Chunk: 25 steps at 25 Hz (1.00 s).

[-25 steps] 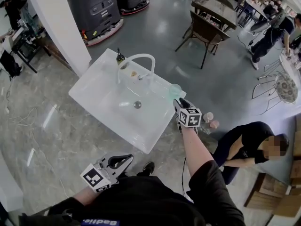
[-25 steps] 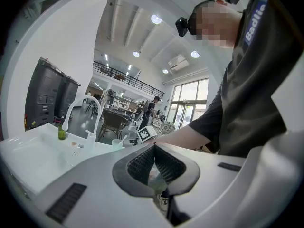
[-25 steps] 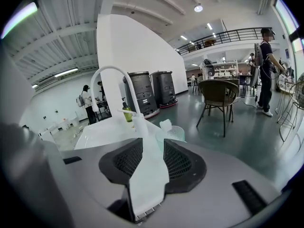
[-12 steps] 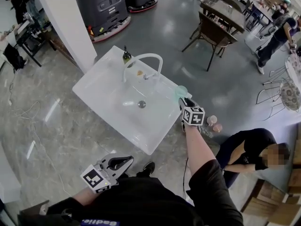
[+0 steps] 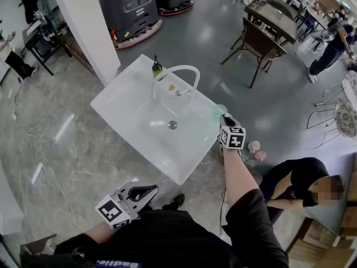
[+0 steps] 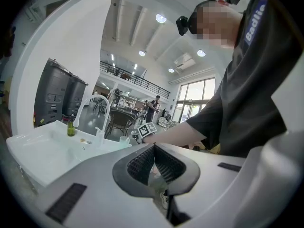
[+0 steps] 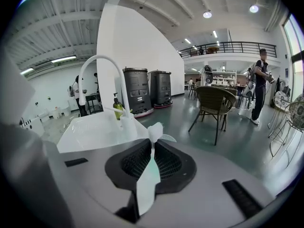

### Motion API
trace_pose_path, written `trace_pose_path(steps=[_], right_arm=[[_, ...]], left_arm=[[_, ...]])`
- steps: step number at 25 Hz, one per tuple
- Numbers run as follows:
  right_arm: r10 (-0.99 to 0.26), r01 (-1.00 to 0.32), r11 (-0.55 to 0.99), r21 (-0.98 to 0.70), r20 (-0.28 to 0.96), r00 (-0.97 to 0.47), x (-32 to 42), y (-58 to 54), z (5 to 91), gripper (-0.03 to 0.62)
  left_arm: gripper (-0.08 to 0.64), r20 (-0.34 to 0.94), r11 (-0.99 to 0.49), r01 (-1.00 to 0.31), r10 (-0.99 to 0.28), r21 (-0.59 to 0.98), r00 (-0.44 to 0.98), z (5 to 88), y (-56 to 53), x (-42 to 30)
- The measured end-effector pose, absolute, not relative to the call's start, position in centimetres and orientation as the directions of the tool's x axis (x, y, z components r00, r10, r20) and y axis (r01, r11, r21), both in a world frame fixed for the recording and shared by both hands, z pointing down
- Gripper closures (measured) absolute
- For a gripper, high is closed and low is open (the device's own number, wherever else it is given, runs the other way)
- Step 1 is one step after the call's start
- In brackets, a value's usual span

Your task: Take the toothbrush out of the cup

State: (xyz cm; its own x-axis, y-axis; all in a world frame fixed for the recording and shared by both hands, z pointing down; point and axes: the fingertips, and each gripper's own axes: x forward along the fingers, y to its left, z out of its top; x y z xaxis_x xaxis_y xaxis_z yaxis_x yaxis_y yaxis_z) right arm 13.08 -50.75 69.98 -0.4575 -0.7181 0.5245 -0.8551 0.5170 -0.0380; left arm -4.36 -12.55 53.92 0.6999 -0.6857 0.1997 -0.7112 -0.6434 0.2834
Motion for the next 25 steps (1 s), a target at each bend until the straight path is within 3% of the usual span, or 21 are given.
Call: trace_pose_path(steps=[25], right_arm=[[-0.779, -0.844, 0.537, -0.018, 0.375, -0.503, 13.9, -47.3, 61.2, 0.560]], left_arm=[[0.551, 0.136, -0.703, -0.662, -0.652, 0.259, 0.746, 52.3, -11.7, -4.4]])
